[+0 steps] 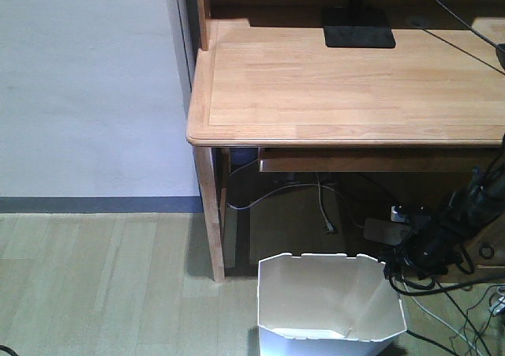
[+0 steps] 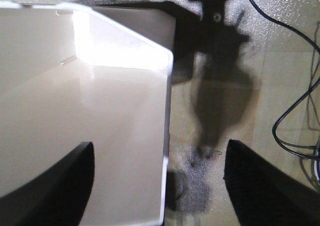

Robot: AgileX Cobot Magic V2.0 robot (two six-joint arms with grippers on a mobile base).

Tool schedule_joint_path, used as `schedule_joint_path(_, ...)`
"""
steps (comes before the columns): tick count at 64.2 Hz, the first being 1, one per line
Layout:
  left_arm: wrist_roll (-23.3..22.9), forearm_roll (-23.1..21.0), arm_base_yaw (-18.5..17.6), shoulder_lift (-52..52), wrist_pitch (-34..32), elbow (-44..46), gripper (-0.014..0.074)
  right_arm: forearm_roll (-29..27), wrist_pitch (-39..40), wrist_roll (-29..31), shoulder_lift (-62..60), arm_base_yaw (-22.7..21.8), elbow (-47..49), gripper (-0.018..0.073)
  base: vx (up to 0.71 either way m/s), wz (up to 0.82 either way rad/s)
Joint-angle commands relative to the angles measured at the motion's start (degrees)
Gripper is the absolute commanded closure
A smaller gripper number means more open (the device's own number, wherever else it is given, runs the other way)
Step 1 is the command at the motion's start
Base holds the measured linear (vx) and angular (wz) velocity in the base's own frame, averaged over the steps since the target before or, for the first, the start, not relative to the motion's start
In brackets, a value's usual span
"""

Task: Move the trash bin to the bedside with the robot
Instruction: 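Lower the right gripper down to the rim of the white trash bin, then close the right gripper on the bin rim and lift it slightly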

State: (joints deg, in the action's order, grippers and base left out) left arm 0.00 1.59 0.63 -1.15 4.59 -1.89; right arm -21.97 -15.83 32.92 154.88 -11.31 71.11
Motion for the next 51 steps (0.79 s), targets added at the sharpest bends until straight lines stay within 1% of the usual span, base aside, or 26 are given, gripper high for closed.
schedule_joint_path(1, -0.79, -0.54, -0.36, -0.38, -4.22, -0.67, 0.0603, -0.28, -0.70, 0.54, 0.48, -0.23, 3.94, 0.0018, 0.00, 0.00)
schedule_joint_path(25, -0.79, -0.54, -0.36, -0.38, -4.22, -0.67, 0.0603, -0.27, -4.07, 0.40, 13.89, -0.23, 16.22, 0.0020, 0.00, 0.00)
schedule_joint_path(37, -0.79, -0.54, -0.36, -0.38, -4.22, -0.67, 0.0603, -0.27, -6.41, 0.29, 17.47, -0.23, 20.33, 0.0069, 0.00, 0.00)
schedule_joint_path(41, -0.79, -0.54, -0.36, -0.38, -4.22, -0.67, 0.0603, -0.27, -6.79, -0.35, 17.91, -0.23, 21.29, 0.0125, 0.00, 0.00)
schedule_joint_path(44, -0.79, -0.54, -0.36, -0.38, -4.22, -0.67, 0.0603, -0.27, -7.00, -1.34, 18.07, -0.23, 21.84, 0.0194, 0.00, 0.00)
schedule_joint_path(47, -0.79, -0.54, -0.36, -0.38, -4.22, -0.67, 0.0603, -0.27, -7.46, -1.56, 18.14, -0.23, 22.08, 0.0290, 0.00, 0.00)
schedule_joint_path(51, -0.79, -0.54, -0.36, -0.38, -4.22, -0.67, 0.0603, -0.27, -7.74, -1.56, 18.14, -0.23, 22.08, 0.0445, 0.00, 0.00)
